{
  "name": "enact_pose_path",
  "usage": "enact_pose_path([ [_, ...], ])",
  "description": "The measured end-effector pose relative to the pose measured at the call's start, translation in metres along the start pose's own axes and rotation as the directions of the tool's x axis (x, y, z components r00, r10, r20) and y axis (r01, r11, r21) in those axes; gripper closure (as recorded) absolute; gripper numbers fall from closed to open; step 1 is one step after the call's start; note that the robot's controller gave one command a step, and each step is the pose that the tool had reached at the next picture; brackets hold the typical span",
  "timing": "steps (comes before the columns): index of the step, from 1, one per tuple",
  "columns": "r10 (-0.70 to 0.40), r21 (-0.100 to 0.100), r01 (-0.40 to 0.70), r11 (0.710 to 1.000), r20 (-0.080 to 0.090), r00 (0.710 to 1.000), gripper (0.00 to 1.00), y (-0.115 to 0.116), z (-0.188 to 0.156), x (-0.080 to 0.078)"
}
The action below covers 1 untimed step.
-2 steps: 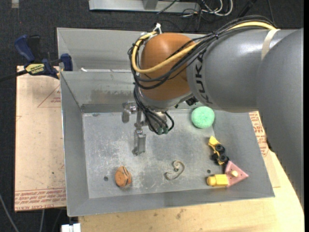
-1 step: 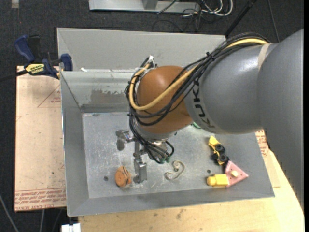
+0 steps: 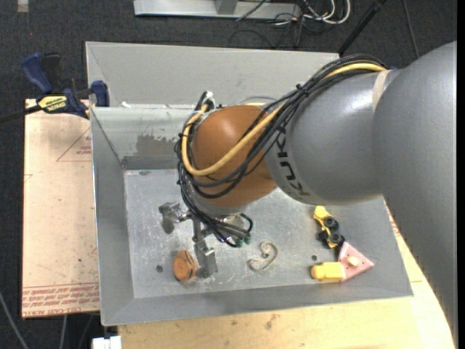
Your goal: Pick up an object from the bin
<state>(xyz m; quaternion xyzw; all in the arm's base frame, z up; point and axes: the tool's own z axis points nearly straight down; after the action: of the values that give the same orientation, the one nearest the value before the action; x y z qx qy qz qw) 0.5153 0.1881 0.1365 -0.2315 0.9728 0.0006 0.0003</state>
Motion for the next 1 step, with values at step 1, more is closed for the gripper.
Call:
enact_pose_path([
  [1,0.278,0.0,-0.278,0.961,0.0,0.961,0.0,-0.0067,0.0353,0.0186],
])
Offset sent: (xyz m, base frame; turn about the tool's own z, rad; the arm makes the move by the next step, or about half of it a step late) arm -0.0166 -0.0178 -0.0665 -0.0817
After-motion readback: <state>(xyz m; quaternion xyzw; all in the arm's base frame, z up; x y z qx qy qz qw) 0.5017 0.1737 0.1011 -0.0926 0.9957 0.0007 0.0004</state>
